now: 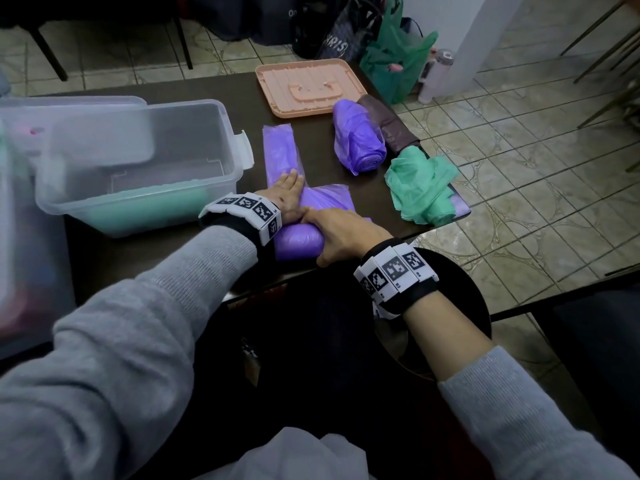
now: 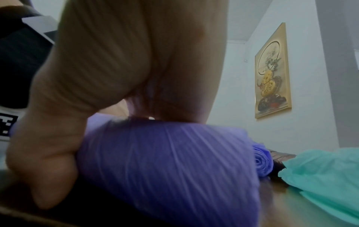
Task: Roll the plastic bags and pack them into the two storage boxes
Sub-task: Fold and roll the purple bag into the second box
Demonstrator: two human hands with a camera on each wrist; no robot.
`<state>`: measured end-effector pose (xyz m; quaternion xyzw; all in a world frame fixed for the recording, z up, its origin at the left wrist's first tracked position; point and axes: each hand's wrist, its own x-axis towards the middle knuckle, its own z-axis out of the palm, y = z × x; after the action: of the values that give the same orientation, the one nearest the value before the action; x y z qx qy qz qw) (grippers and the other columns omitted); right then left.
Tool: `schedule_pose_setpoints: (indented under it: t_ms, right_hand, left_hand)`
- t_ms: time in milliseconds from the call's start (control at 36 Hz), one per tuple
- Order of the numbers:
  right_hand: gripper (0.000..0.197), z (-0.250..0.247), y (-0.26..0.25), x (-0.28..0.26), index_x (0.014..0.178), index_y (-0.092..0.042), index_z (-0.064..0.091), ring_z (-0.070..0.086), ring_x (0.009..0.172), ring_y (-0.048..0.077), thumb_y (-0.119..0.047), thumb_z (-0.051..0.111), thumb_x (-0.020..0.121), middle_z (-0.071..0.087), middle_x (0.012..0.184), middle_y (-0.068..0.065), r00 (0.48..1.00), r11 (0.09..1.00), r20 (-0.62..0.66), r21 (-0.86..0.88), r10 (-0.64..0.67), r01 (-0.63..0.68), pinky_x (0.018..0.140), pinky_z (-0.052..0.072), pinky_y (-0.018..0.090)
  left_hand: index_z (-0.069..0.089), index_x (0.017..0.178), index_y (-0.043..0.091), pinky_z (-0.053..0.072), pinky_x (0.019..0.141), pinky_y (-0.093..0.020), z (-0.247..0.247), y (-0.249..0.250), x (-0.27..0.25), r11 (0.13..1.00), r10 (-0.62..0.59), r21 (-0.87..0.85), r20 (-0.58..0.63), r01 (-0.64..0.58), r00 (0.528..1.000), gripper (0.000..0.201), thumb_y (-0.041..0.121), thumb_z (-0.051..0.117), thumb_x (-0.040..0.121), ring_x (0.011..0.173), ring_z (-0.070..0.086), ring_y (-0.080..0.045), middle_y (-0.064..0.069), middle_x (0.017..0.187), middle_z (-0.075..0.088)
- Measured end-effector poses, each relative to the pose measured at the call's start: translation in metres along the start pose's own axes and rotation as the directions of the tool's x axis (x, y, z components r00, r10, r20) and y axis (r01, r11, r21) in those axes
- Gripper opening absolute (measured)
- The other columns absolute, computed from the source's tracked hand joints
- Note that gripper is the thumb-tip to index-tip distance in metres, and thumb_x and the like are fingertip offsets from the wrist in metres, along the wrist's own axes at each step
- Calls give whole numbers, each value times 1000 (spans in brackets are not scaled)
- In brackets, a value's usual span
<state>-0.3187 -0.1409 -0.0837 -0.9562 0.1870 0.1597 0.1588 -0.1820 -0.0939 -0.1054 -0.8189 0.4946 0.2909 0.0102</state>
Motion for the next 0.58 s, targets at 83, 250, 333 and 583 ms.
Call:
schedule_pose_setpoints:
  t_ms: [83, 250, 333, 583]
  right_hand:
    - [66, 2, 1, 3, 127, -18, 53, 50, 105, 28, -21, 75, 65, 44, 104, 5, 1000, 1000, -12, 18, -11, 11, 92, 43, 36]
    - [72, 6, 12, 1, 120, -18, 46, 57, 96, 24, -21, 81, 58, 59, 105, 5, 996, 981, -88, 196, 14, 4, 83, 46, 34]
    - [63, 5, 15, 0, 110, -16, 50, 57, 99, 23, -23, 84, 57, 62, 109, 4, 996, 976, -90, 218, 14, 6, 83, 45, 32]
    - [66, -11, 26, 8, 130, -22, 56, 50, 106, 16, -38, 80, 70, 53, 111, 0, 999, 972, 17, 233, -31, 26, 83, 33, 20]
  left_hand:
    - [-6, 150, 5, -4, 115, -30, -1, 0, -1, 1000, 7, -7, -3, -7, 1000, 73, 39, 35, 100, 146, -11, -21, -11, 157, -15]
    - [-4, 150, 6, -2, 117, -32, -2, -2, -4, 998, 31, -45, -8, -32, 999, 75, 44, 36, 98, 146, -9, -22, -10, 158, -12]
    - [-4, 151, 11, 0, 117, -33, -5, -4, -4, 997, 30, -74, -9, -31, 999, 74, 39, 40, 99, 146, -7, -22, -10, 158, -10]
    - [17, 150, 17, 13, 116, -45, -10, 3, -9, 992, 42, -115, -141, -59, 989, 67, 33, 51, 95, 145, 9, -31, -11, 158, 6]
